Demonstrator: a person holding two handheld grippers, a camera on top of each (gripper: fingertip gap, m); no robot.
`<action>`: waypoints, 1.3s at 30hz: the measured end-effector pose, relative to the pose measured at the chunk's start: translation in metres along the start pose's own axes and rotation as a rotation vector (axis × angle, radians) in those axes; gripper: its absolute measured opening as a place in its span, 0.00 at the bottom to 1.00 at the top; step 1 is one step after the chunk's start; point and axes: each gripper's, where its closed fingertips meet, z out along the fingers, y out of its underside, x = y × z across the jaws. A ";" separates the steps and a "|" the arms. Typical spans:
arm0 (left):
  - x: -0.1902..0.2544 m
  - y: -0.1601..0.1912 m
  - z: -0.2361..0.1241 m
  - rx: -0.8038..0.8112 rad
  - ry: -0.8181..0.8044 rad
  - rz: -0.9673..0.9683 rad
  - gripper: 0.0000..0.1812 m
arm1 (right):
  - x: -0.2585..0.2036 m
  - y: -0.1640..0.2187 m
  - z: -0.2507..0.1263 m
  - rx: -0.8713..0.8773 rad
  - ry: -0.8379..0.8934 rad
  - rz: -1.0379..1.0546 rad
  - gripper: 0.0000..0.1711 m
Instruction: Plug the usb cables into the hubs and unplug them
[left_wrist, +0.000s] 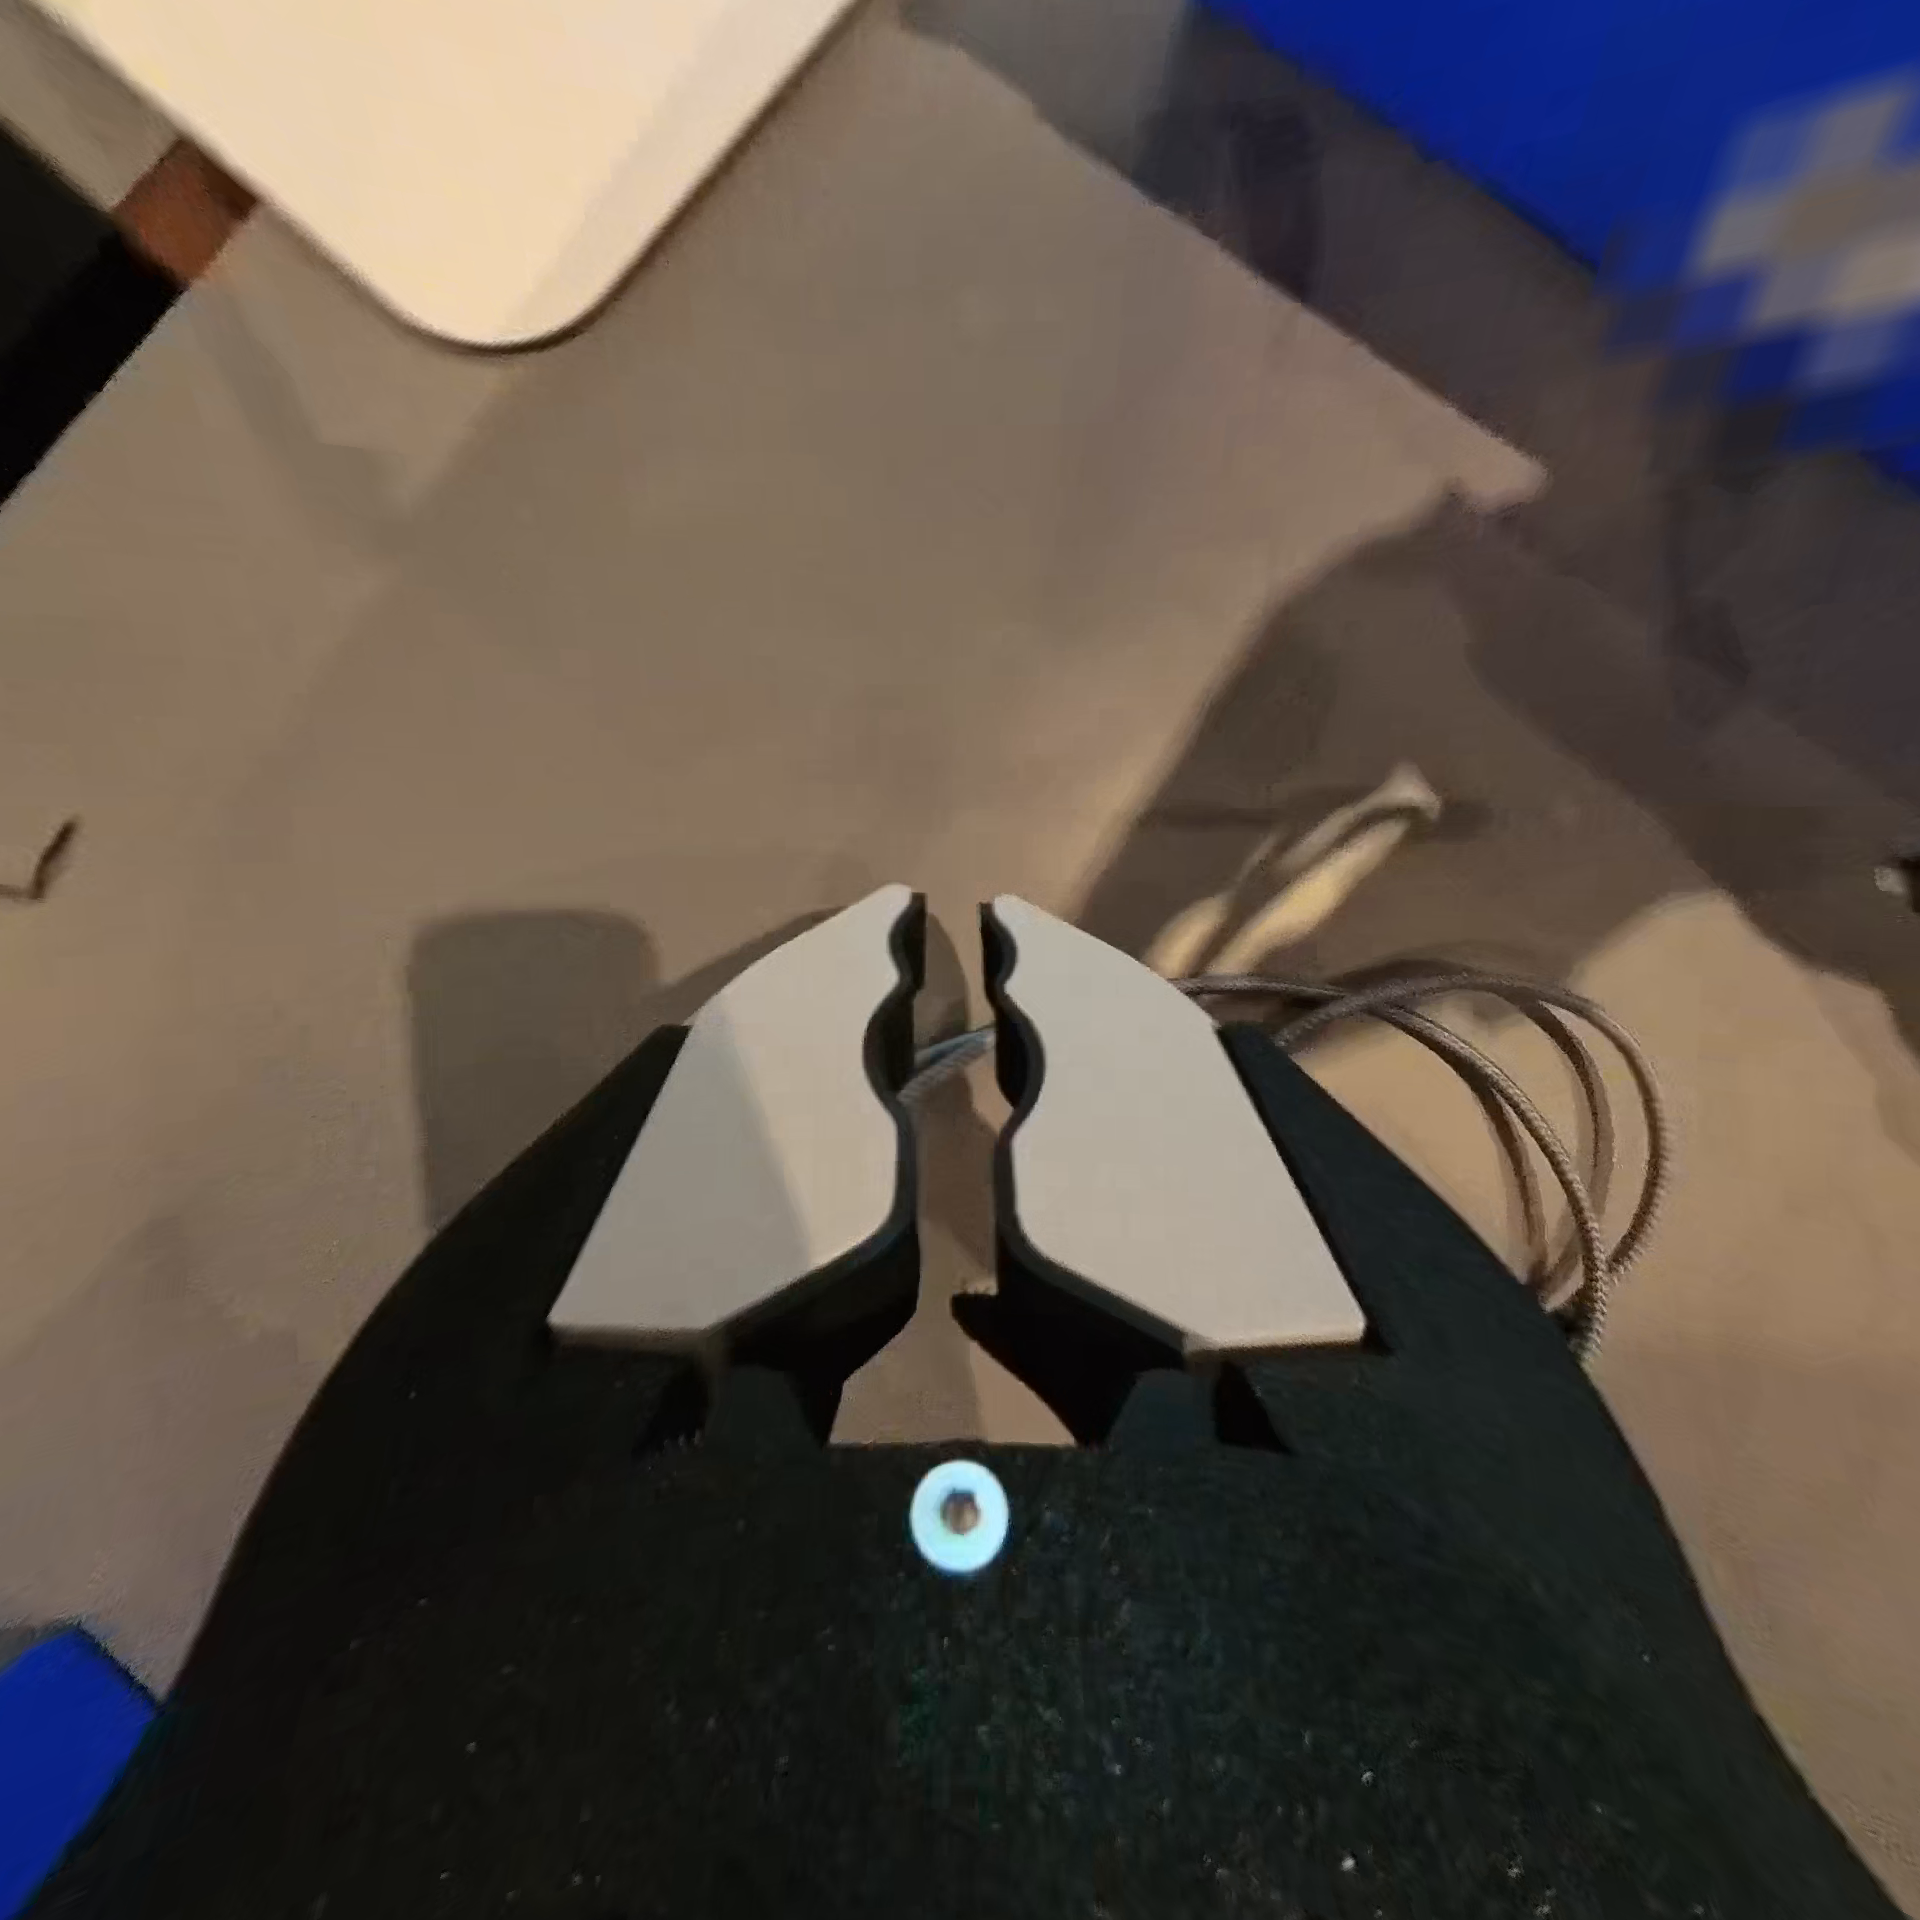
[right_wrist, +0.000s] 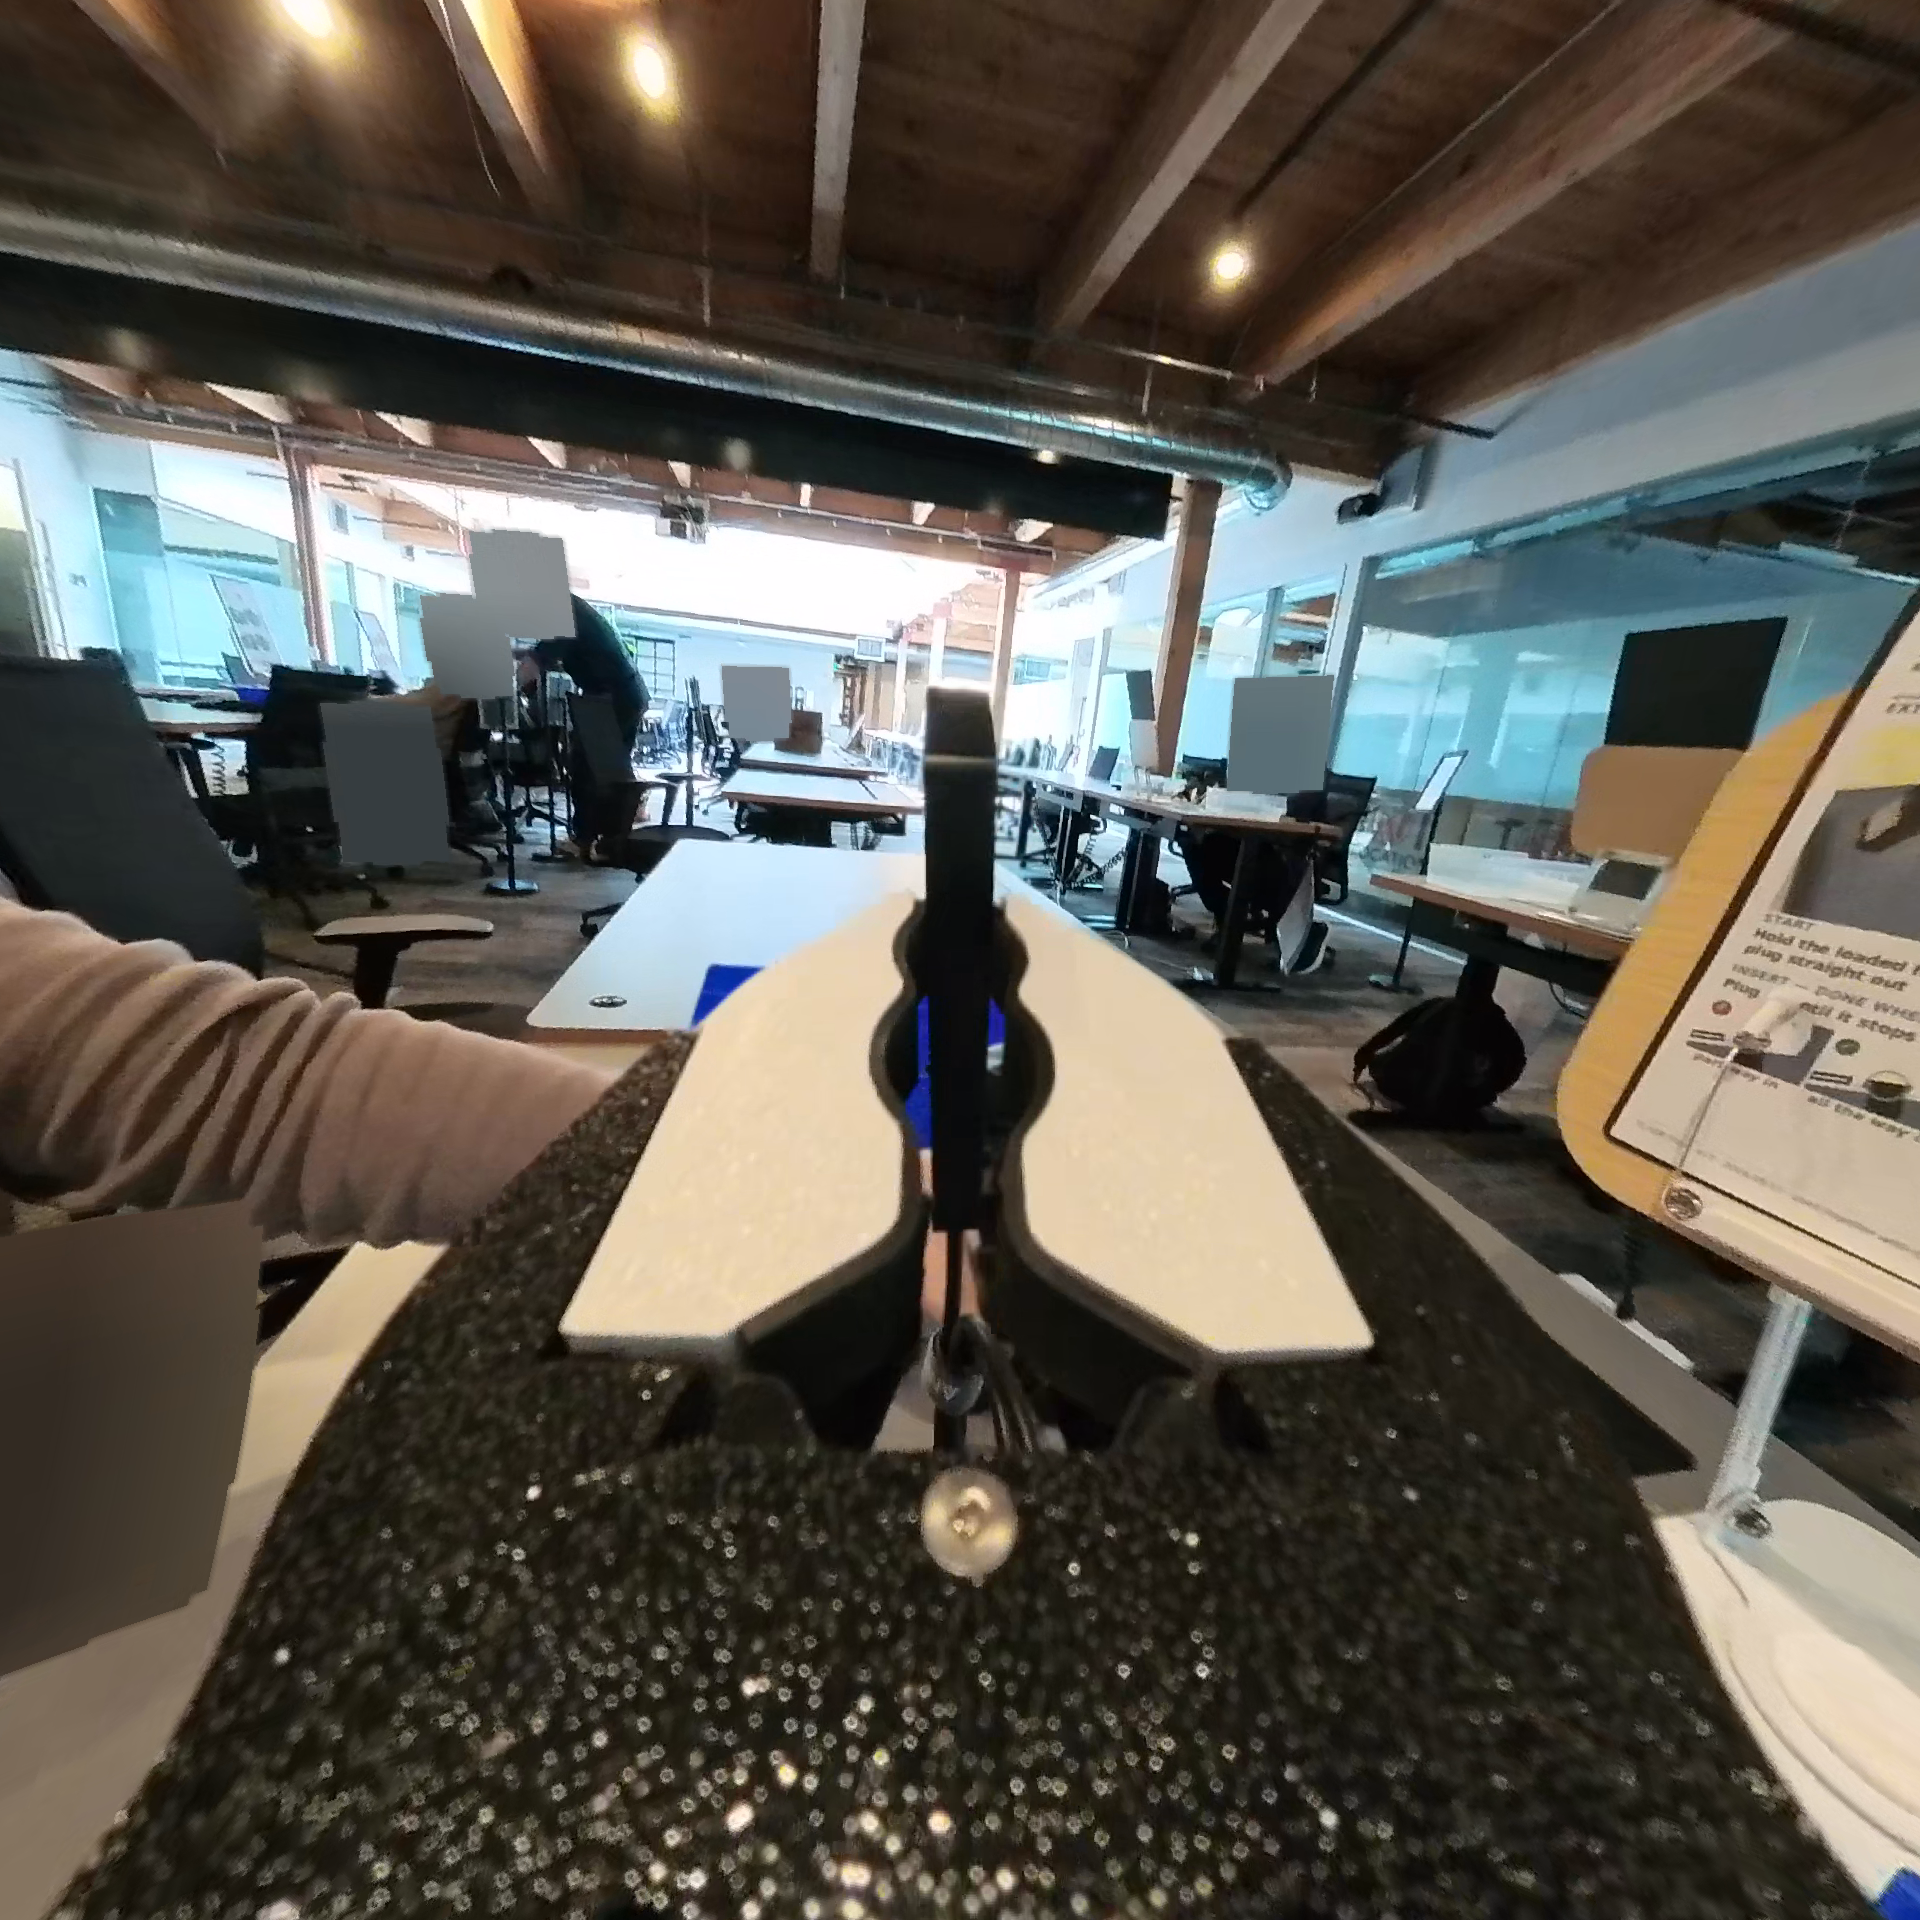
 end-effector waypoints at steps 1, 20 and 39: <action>0.007 0.002 0.003 -0.023 0.005 0.036 0.03 | 0.000 -0.002 -0.001 0.007 -0.002 -0.001 0.06; 0.049 0.101 -0.035 -0.461 0.290 0.265 0.00 | -0.004 -0.007 -0.005 0.030 -0.011 -0.011 0.06; -0.043 0.080 -0.021 -0.283 -0.004 -0.615 0.19 | -0.004 -0.004 0.000 0.028 -0.025 0.001 0.06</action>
